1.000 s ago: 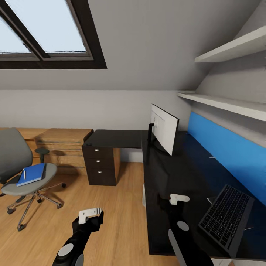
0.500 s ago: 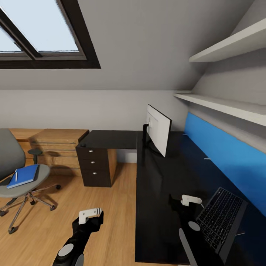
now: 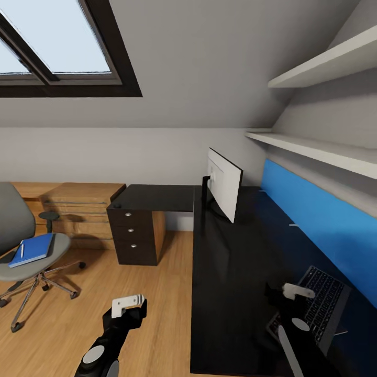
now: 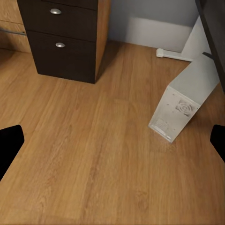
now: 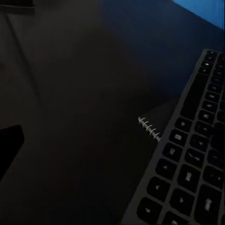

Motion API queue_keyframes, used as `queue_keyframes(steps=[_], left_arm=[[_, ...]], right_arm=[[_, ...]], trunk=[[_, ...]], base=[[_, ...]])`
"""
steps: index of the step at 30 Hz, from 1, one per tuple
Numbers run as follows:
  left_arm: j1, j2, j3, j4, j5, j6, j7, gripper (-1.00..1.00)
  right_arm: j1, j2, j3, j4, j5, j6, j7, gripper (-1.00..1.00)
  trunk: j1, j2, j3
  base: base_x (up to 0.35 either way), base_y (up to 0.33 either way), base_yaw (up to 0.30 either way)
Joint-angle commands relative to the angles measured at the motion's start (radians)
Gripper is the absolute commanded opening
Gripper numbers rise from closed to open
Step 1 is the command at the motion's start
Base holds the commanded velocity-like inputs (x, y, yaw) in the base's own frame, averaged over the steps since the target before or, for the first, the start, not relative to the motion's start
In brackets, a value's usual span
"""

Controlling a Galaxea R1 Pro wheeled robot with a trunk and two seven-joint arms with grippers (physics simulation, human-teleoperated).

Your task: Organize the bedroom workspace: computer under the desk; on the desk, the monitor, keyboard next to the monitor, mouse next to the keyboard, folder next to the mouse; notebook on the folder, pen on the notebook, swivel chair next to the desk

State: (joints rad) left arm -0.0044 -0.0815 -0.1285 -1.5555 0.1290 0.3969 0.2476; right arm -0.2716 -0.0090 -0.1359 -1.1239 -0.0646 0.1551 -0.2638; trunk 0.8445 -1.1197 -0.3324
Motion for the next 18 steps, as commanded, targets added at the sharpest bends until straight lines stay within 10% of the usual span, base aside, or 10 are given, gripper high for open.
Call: queue_keyframes(steps=[1, 6, 18], left_arm=[[-0.001, 0.0, -0.002, -0.001, 0.011, 0.003, 0.009, 1.0], [-0.001, 0.0, -0.002, -0.001, 0.011, 0.003, 0.009, 1.0], [-0.001, 0.0, -0.004, -0.001, 0.011, 0.003, 0.009, 1.0]], right_arm=[[-0.004, -0.007, 0.0, 0.011, -0.007, 0.004, -0.005, 1.0], [-0.063, -0.064, -0.012, 0.127, -0.008, 0.003, -0.005, 1.0], [-0.111, -0.101, -0.027, 0.213, -0.008, -0.019, -0.005, 1.0]], trunk=[[0.0, -0.001, -0.001], [0.0, -0.001, -0.001], [0.0, -0.001, -0.001]], base=[[0.0, 0.0, 0.0], [0.0, 0.0, 0.0], [0.0, -0.122, 0.0]])
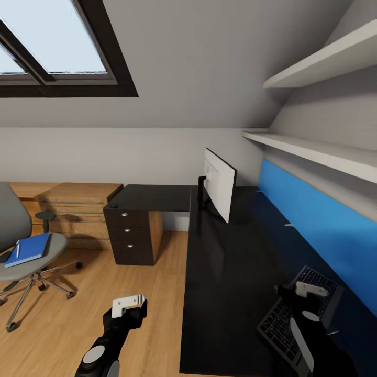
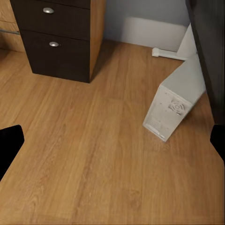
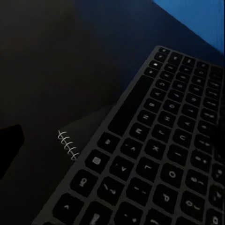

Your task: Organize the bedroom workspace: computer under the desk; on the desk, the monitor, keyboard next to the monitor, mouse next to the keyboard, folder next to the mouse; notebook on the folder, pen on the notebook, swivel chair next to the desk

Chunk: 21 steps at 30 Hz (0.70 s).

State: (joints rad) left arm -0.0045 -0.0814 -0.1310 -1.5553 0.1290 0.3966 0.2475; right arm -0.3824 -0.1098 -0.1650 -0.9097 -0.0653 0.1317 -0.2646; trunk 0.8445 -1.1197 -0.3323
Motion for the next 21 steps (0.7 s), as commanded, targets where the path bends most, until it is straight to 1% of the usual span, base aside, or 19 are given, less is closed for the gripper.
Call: queue_keyframes(steps=[1, 4, 5, 8, 13, 21], left_arm=[[0.0, 0.0, -0.002, -0.002, 0.011, 0.004, 0.009, 1.0], [-0.001, 0.0, -0.002, -0.002, 0.011, 0.004, 0.009, 1.0], [0.0, 0.0, -0.002, -0.002, 0.011, 0.004, 0.009, 1.0], [-0.001, 0.0, -0.002, -0.002, 0.011, 0.004, 0.009, 1.0], [-0.001, 0.0, -0.002, -0.002, 0.011, 0.004, 0.008, 1.0], [0.0, 0.0, -0.002, -0.002, 0.011, 0.003, 0.008, 1.0]], right_arm=[[-0.002, -0.002, 0.002, 0.0, -0.007, 0.004, -0.005, 1.0], [-0.008, -0.009, 0.001, 0.011, -0.007, 0.004, -0.005, 1.0], [-0.017, -0.018, -0.004, 0.03, -0.007, 0.003, -0.004, 1.0], [-0.029, -0.022, -0.016, 0.051, -0.007, 0.003, -0.004, 1.0], [-0.045, -0.024, -0.021, 0.081, -0.007, 0.001, -0.004, 1.0], [-0.08, -0.027, -0.023, 0.157, -0.008, 0.0, 0.001, 1.0]], trunk=[[0.0, -0.001, -0.001], [0.0, -0.001, -0.001], [0.0, -0.001, -0.001], [0.0, -0.001, -0.001], [0.0, -0.001, -0.001], [0.0, -0.001, -0.001]], base=[[0.0, -0.253, 0.0], [0.0, -0.168, 0.0], [0.0, -0.04, 0.0], [0.0, -0.024, 0.0], [0.0, -0.007, 0.0], [0.0, -0.001, 0.0]])
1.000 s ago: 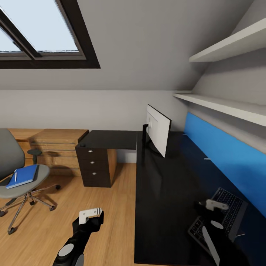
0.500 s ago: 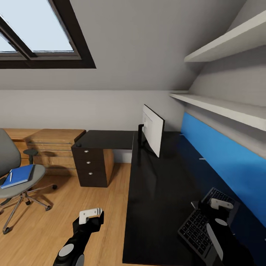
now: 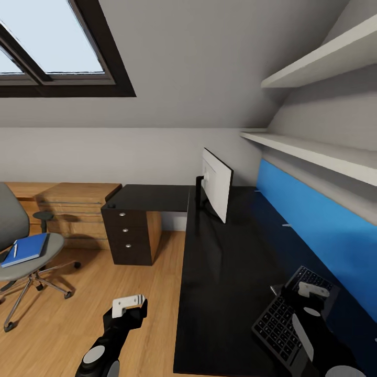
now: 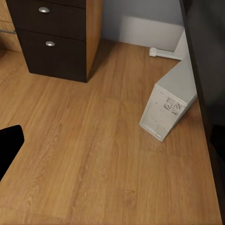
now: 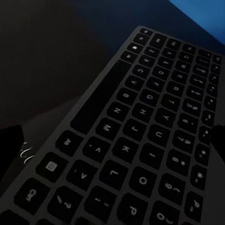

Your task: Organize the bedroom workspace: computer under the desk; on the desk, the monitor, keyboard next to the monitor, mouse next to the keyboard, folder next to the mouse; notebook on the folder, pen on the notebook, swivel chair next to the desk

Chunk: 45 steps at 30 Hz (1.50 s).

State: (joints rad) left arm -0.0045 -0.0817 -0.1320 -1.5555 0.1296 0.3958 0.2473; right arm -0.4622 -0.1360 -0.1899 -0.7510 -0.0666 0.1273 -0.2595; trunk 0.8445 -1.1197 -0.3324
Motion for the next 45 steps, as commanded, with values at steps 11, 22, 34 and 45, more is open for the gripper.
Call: queue_keyframes(steps=[11, 22, 34, 45], left_arm=[[-0.001, 0.001, 0.003, -0.002, 0.011, 0.001, 0.009, 1.0], [-0.001, 0.001, 0.128, -0.003, 0.017, 0.0, 0.004, 1.0], [-0.001, 0.0, 0.159, -0.003, 0.018, -0.001, 0.004, 1.0], [-0.001, 0.0, 0.161, -0.003, 0.017, -0.001, 0.004, 1.0]], right_arm=[[-0.007, 0.001, 0.006, 0.021, -0.006, 0.003, 0.0, 1.0], [-0.014, 0.002, 0.007, 0.05, -0.004, 0.005, 0.0, 1.0], [-0.049, 0.001, 0.008, 0.113, -0.003, 0.005, 0.001, 1.0], [-0.056, 0.005, 0.01, 0.123, -0.002, 0.009, 0.003, 1.0]], trunk=[[0.0, -0.001, -0.001], [0.0, -0.001, -0.001], [0.0, -0.001, -0.001], [0.0, -0.001, -0.001]], base=[[0.0, 0.0, 0.0], [0.0, 0.0, 0.0], [0.0, 0.0, 0.0], [0.0, 0.0, 0.0]])
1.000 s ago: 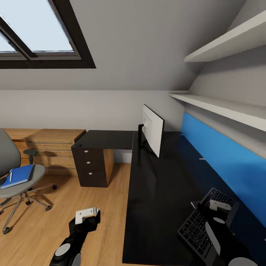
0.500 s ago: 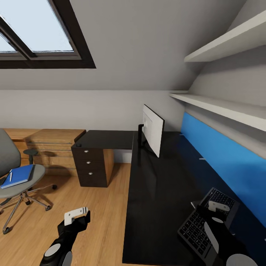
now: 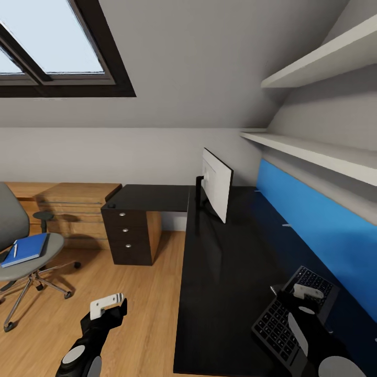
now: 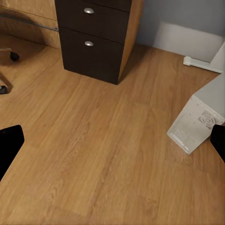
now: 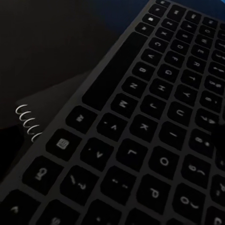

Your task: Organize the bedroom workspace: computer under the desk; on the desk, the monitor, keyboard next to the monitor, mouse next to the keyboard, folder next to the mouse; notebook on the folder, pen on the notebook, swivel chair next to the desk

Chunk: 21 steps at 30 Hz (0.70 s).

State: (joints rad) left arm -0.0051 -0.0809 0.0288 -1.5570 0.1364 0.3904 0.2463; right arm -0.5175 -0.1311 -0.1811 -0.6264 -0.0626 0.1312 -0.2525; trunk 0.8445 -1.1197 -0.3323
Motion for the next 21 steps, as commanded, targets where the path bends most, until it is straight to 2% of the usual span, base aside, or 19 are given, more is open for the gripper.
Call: queue_keyframes(steps=[1, 15, 21], left_arm=[[0.0, 0.0, 0.0, -0.001, 0.01, 0.004, 0.005, 1.0], [0.0, 0.0, 0.0, -0.002, 0.01, 0.002, 0.005, 1.0], [0.0, 0.0, -0.001, -0.007, 0.01, 0.002, 0.005, 1.0]], right_arm=[[0.0, 0.0, 0.002, -0.001, -0.006, 0.005, -0.002, 1.0], [0.0, 0.002, 0.005, -0.005, -0.004, 0.002, 0.043, 1.0], [0.001, 0.003, 0.002, -0.049, -0.005, -0.004, 0.043, 1.0]], trunk=[[0.0, -0.001, -0.001], [0.0, -0.001, -0.001], [0.0, -0.001, -0.001]], base=[[0.0, 0.0, 0.0], [0.0, 0.0, 0.0], [0.0, 0.0, 0.0]])
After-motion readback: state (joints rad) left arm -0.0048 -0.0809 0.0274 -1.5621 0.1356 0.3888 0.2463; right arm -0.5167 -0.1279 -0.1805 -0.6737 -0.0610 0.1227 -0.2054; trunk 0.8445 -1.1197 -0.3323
